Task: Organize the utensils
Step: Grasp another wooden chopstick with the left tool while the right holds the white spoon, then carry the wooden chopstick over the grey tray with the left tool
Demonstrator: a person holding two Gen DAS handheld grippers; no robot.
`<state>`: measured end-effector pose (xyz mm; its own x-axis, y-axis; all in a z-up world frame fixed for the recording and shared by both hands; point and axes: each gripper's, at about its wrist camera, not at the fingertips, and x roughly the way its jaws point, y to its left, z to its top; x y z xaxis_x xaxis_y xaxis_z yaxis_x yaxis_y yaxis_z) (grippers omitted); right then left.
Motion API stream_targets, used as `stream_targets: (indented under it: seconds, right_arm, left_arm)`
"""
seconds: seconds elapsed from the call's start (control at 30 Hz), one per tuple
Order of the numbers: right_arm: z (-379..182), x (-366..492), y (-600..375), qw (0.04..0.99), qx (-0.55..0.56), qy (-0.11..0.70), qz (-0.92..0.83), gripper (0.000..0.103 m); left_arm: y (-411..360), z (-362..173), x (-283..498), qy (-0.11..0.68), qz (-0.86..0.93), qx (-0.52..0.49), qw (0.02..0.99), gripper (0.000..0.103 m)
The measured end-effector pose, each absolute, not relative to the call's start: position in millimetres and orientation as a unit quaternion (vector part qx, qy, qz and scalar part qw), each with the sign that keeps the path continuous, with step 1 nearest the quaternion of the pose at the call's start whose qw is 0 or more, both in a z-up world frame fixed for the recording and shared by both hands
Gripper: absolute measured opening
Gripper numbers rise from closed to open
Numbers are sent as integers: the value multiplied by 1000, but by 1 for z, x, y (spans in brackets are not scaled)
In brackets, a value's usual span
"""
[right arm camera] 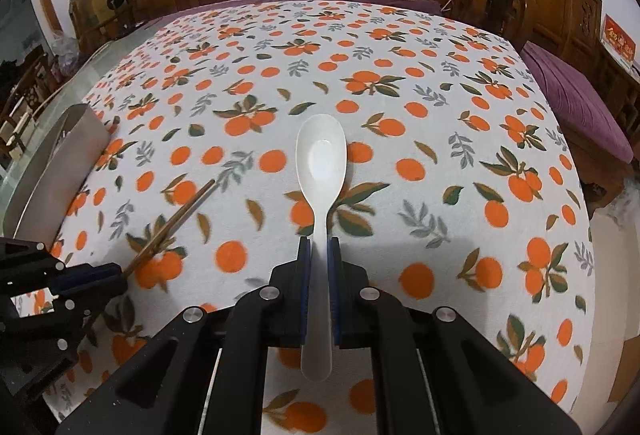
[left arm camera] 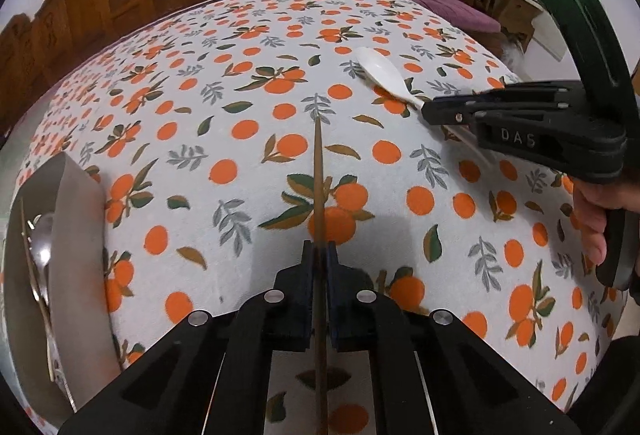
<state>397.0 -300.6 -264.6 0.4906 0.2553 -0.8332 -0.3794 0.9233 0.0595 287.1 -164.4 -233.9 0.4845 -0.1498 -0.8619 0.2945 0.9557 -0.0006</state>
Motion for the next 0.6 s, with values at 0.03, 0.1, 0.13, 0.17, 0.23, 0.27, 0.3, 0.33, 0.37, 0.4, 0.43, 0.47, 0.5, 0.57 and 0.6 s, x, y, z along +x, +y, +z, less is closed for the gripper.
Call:
stream_targets:
  seconds: [0.03, 0.1, 0.13, 0.17, 0.23, 0.27, 0.3, 0.33, 0.37, 0.4, 0.43, 0.47, 0.5, 0.57, 0.6]
  right_arm:
    - [-264, 394, -298, 861, -68, 470, 184, 10]
    - [-261, 387, -292, 861, -70, 469, 186, 10]
    - [-260, 383, -288, 861, -73, 467, 186, 10]
    - [-259, 380, -285, 861, -75, 466, 187, 10]
    - [-256, 374, -277, 862, -77, 464, 188, 10]
    - [-255, 371, -274, 863, -76, 463, 190, 10]
    - [-254, 368, -271, 863, -76, 462, 192, 10]
    - [-252, 365, -268, 863, -77, 460, 194, 10]
    - [-250, 360, -264, 864, -78, 457, 196, 10]
    - [-248, 357, -260, 865, -79, 454, 198, 10]
    - [-247, 354, -258, 866, -80, 453, 199, 10]
    - [-246, 350, -255, 866, -81, 450, 200, 10]
    - [-245, 347, -253, 867, -82, 449, 201, 10]
    - [-243, 342, -250, 868, -81, 447, 202, 10]
    - [-242, 340, -249, 868, -80, 446, 202, 10]
  left_arm:
    - [-162, -230, 284, 488, -131, 72, 860, 5]
    - [-157, -222, 279, 480, -130, 73, 864, 5]
    - [-154, -218, 277, 476, -130, 73, 867, 5]
    - [-150, -213, 275, 473, -129, 72, 869, 5]
    - [-144, -205, 272, 467, -128, 70, 872, 5]
    - [-141, -200, 270, 464, -127, 69, 874, 5]
    - [-137, -196, 269, 461, -126, 68, 876, 5]
    - [-134, -193, 268, 459, -125, 68, 877, 5]
    - [-132, -190, 267, 456, -124, 67, 879, 5]
    - [-130, -187, 266, 454, -122, 66, 880, 5]
    - [-126, -184, 265, 452, -121, 65, 881, 5]
    - [-124, -181, 265, 450, -120, 64, 883, 5]
    - [-121, -179, 264, 447, -119, 63, 884, 5]
    - [-117, -175, 262, 444, -117, 61, 886, 5]
    - [-115, -173, 261, 443, -116, 60, 887, 5]
